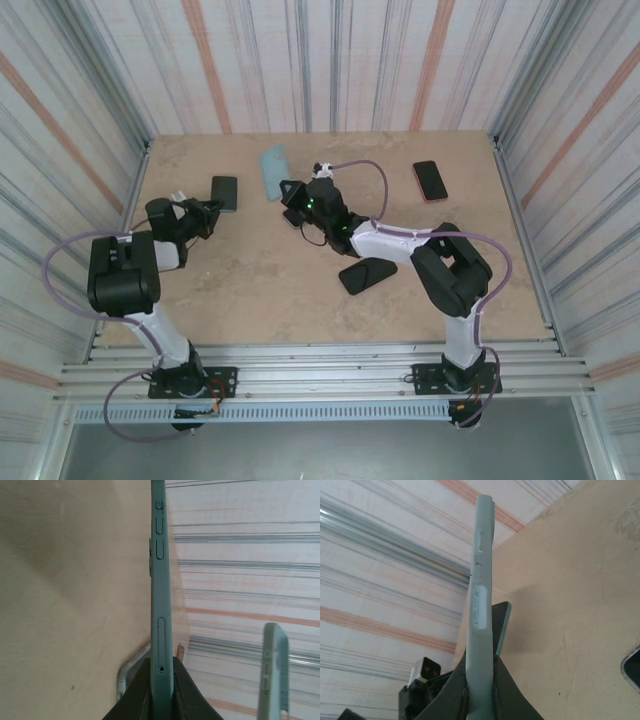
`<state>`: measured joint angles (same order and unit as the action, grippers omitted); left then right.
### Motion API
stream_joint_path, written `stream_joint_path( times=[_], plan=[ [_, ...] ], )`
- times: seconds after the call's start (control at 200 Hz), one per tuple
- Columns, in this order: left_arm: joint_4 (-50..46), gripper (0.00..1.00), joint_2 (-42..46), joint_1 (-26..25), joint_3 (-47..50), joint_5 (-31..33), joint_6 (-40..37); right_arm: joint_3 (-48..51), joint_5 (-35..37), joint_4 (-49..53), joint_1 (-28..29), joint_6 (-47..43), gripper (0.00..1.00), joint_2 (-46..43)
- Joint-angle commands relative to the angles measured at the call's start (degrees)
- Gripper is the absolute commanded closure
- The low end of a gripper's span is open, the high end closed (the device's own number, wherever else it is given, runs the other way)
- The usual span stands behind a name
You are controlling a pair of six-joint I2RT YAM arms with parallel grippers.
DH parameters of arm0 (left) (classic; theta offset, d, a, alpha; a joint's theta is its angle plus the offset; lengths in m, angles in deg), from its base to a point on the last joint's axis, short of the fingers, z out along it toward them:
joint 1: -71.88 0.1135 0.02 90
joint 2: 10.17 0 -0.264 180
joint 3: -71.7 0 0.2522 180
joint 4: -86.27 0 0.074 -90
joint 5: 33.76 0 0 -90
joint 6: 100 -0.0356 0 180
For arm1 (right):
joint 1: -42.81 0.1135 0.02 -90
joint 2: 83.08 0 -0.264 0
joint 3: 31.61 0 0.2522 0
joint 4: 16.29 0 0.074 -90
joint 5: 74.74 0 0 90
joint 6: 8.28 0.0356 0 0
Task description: Take the phone out of the phone case
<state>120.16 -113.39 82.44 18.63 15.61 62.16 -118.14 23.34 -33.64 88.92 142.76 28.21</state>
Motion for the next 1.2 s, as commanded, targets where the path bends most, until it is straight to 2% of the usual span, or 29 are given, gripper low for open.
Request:
stream_joint_path(
  times=[0.0,0.356,0.471,0.551,0.837,0.997,1.097,1.193],
  plan=[
    [6.0,1.00,-3.0,1.1,-2.6,-2.9,-1.2,-2.6,2.4,1.3,1.1,1.0,0.99,1.9],
    [2.8,1.00,-9.1,2.2,-7.0,-6.1,-1.3,-7.0,5.3,3.7,3.1,4.5,0.99,6.5],
    [2.1,0.89,-10.0,2.7,-7.6,-6.7,-1.0,-8.4,5.6,4.5,3.4,5.5,0.99,8.0],
    [-0.3,0.86,-10.1,2.9,-8.1,-6.7,-1.8,-9.5,5.8,5.8,3.5,5.5,0.99,8.9],
    [-4.2,0.83,-11.6,3.1,-9.2,-7.2,-2.4,-11.4,5.5,7.8,3.6,9.7,1.00,11.3],
    [-8.2,0.71,-11.6,3.2,-9.6,-7.2,-3.8,-13.2,5.4,9.9,4.0,10.1,1.00,12.8],
    [-13.7,0.54,-10.8,3.3,-10.5,-7.0,-5.4,-14.5,6.2,11.4,4.3,10.1,0.99,14.0],
    [-17.4,0.52,-10.1,3.3,-11.0,-6.8,-6.6,-16.0,7.4,13.4,4.7,9.7,0.99,15.1]
  ],
)
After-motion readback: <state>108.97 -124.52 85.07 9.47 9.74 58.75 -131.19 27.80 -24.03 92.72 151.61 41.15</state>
